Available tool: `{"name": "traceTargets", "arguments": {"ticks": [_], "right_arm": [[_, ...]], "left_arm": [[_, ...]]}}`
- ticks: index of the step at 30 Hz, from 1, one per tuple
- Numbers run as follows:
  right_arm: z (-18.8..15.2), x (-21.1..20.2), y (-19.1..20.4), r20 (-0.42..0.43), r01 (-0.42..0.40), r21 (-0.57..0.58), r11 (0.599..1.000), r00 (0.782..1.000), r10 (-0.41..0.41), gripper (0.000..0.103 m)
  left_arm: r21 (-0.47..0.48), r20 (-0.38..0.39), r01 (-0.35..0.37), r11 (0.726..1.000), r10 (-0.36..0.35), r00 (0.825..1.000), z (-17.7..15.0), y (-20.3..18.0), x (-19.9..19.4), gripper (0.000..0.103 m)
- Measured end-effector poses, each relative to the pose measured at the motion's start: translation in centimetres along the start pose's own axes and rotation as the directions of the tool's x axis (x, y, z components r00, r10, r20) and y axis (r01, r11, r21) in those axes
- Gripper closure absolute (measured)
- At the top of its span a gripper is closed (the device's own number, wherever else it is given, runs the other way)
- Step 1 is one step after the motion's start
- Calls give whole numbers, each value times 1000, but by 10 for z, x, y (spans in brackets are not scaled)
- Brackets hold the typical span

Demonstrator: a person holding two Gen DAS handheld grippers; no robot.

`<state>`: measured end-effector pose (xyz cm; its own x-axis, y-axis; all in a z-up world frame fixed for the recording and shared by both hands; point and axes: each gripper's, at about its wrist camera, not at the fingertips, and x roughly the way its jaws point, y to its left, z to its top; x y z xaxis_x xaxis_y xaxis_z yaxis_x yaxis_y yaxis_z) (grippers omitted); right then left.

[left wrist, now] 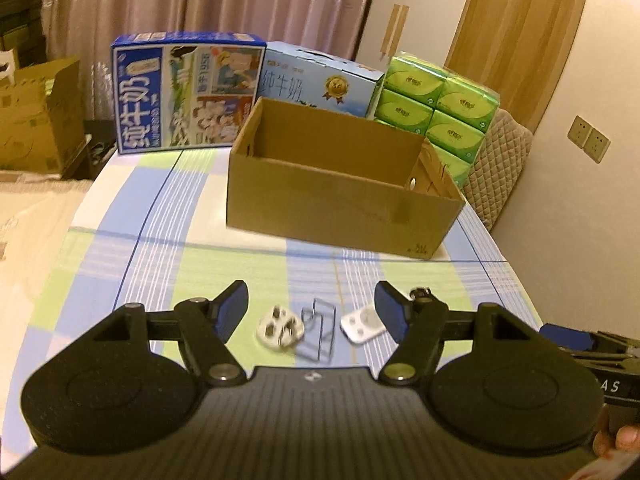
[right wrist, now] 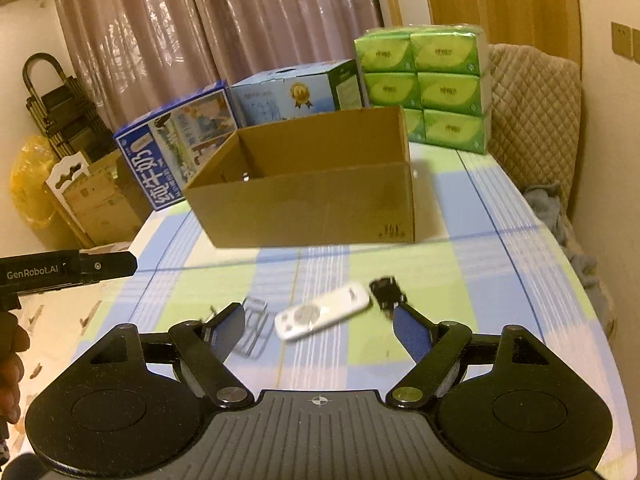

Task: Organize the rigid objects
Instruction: 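Move both tools back toward the remaining items on the table, then move the left gripper to the metal wire stand while the right approaches the black toy car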

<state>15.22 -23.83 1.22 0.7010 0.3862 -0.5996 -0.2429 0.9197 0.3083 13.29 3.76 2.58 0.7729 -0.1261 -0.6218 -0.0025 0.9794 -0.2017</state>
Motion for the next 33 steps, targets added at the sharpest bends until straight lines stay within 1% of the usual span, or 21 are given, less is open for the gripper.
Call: {"name": "traceTargets", "arguments": {"ticks": [3,6,14,20,28,33], "right_arm": [[-15,-12,0,-9,-4,-2,1000,1000,4,25],[-28,-24,-1,-11,1,-7,1000,1000,-1,25],[-48,-38,-9,-29,18,4,1000,999,-18,25],[-52,-39,-10,-33,17,15,1000,999,-16,25],[-49,-38,-15,-37,23,32,999,999,-22,25],[-49,-37,-20,-40,35,45,998,999,-33,25]], "left_arm": [[-8,-6,-12,1000,12,1000,-14,0,-12,38],[7,-14,-29,1000,29,999,-30,0,-22,38],[8,-63,-44,999,45,997,-56,3,-24,38],[16,-72,-53,998,54,996,-60,3,-25,38],[21,-72,-47,999,49,996,-58,1,-22,38],[48,-72,-50,998,54,996,-58,-1,-18,38]]}}
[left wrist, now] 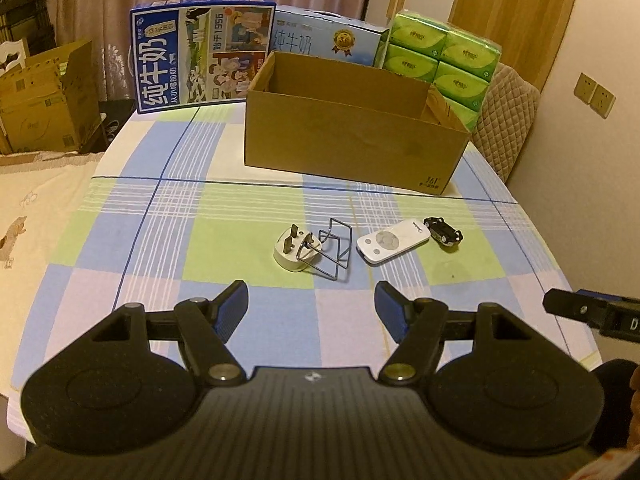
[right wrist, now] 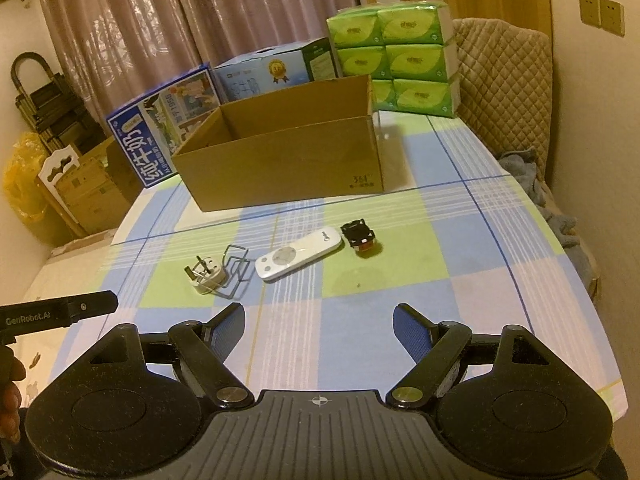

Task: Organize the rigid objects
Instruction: 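Move the left gripper to the metal wire stand while the right approaches the black toy car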

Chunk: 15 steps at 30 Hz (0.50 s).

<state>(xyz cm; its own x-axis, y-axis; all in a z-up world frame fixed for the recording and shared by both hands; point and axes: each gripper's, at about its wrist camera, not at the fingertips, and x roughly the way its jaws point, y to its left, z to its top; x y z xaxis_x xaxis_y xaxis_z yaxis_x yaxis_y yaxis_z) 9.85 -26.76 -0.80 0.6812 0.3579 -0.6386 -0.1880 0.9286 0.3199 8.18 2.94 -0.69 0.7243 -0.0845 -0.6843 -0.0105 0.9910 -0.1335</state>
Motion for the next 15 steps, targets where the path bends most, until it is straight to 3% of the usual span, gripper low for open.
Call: {"name": "traceTargets", "arguments": {"ticks": [15], "right_arm": [[12,23,-17,-7,31,5,1000,1000,-31,25]], "left_arm": [[165,11,4,986,-6,1000,-1,-28,50,34]]}}
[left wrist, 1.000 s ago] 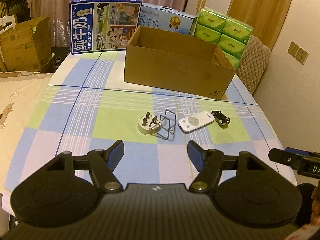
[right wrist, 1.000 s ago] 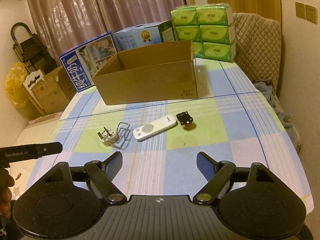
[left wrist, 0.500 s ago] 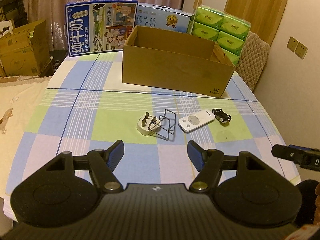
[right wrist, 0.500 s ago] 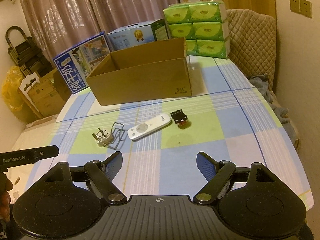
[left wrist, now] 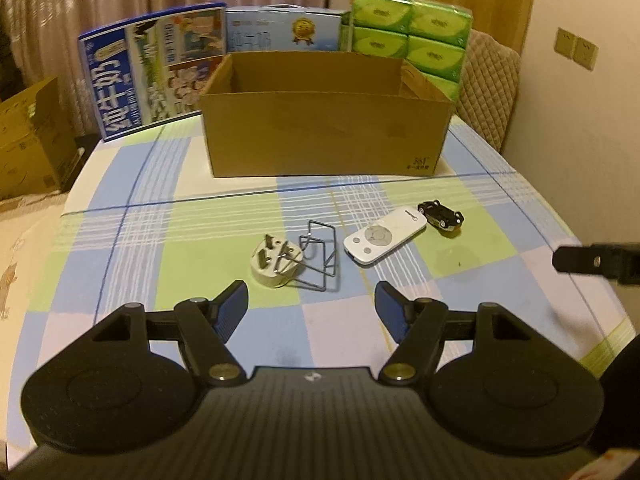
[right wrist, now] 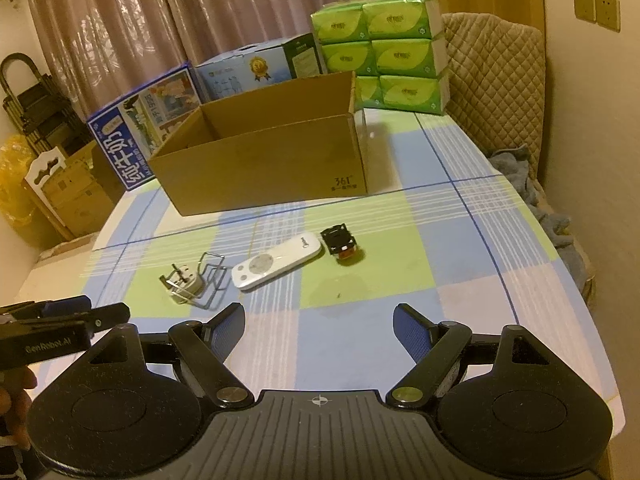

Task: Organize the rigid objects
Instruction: 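Move the left gripper to the metal wire stand while the right approaches the black toy car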

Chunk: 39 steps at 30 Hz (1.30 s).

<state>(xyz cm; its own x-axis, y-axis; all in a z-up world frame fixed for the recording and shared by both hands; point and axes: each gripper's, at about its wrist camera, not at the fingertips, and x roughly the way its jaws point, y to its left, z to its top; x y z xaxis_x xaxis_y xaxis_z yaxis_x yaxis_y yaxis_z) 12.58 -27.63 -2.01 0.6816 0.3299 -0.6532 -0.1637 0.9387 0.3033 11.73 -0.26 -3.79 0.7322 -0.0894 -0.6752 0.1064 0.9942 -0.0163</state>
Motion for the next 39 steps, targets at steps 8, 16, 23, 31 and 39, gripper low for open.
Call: {"name": "traceTargets", "arguments": {"ticks": [8,16,23,31,39], "right_arm": [[11,31,-13,-18,29,-12,1000,999,-29,25],[16,68,-20,-41,32,-34,999,999,-33,25],[16,96,-23,-67,28,-29,999,997,-30,25],[17,112,-24,-81,18,-15,1000,997,-19,25],[18,117,-27,-83,24,-1,1000,996,-24,25]], "left_arm": [[93,7,0,996,0,1000,-3,-12,40,29],[164,32,-42,985,38,999,-7,-16,76,29],[258,56,-98,961,87,995,-9,-28,104,31],[336,67,-160,928,146,987,-9,-37,121,38],[351,53,-177,919,169,984,-11,-36,124,53]]}}
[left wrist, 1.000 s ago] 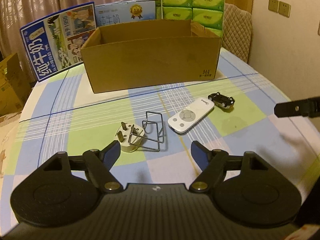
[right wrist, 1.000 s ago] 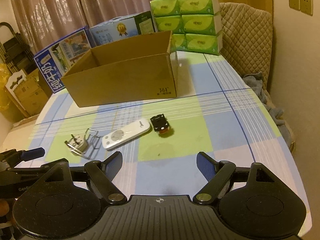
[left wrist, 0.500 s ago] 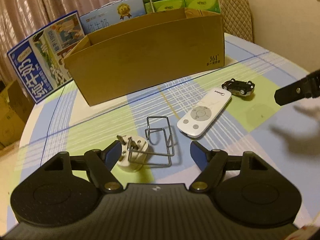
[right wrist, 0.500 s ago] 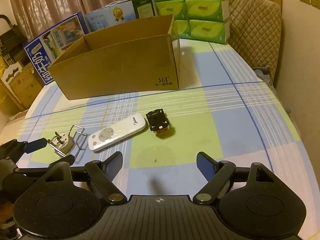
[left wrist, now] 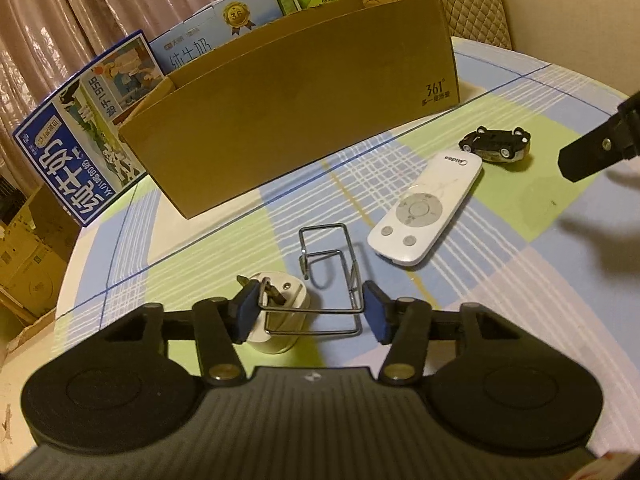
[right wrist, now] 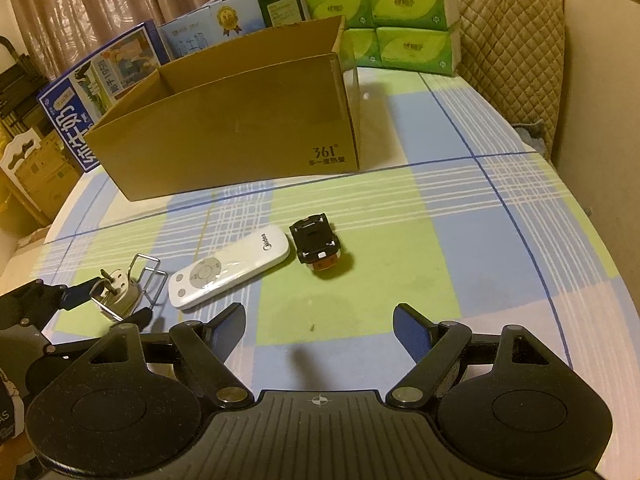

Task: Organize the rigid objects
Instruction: 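Move the left gripper to the metal wire stand while the right approaches the black toy car, then close the left gripper on the wire stand while the right grasps the black toy car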

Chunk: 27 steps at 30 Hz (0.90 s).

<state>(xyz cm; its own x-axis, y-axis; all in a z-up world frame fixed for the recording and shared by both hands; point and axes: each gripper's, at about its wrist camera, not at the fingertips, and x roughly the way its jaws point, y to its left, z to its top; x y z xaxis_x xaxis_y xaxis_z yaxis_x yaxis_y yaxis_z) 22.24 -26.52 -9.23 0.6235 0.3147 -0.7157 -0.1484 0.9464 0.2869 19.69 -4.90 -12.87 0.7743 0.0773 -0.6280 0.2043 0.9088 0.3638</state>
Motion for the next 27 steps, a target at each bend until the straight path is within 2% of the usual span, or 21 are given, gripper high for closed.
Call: {"name": "traceTargets", "arguments": {"ticks": [7,13,20,27], "right_arm": [[0,0,-2,-1,5,3,1000,1000,-5,25],[0,0,-6,-1,15,6,1000,1000,-15,25],[1,1,-8,2,18,3,1000,1000,-18,25],[10,9,-8,11,12,-19,1000,1000,-12,25]], "left_arm": [[-56,7,15,998,-15,1000,3,6,-5,54],[-158,12,66,985,-65,998,5,20,-10,54],[-218,75,81,973,-66,995,12,29,-21,54],[-257,113,173,951,-149,982,17,29,-26,54]]}}
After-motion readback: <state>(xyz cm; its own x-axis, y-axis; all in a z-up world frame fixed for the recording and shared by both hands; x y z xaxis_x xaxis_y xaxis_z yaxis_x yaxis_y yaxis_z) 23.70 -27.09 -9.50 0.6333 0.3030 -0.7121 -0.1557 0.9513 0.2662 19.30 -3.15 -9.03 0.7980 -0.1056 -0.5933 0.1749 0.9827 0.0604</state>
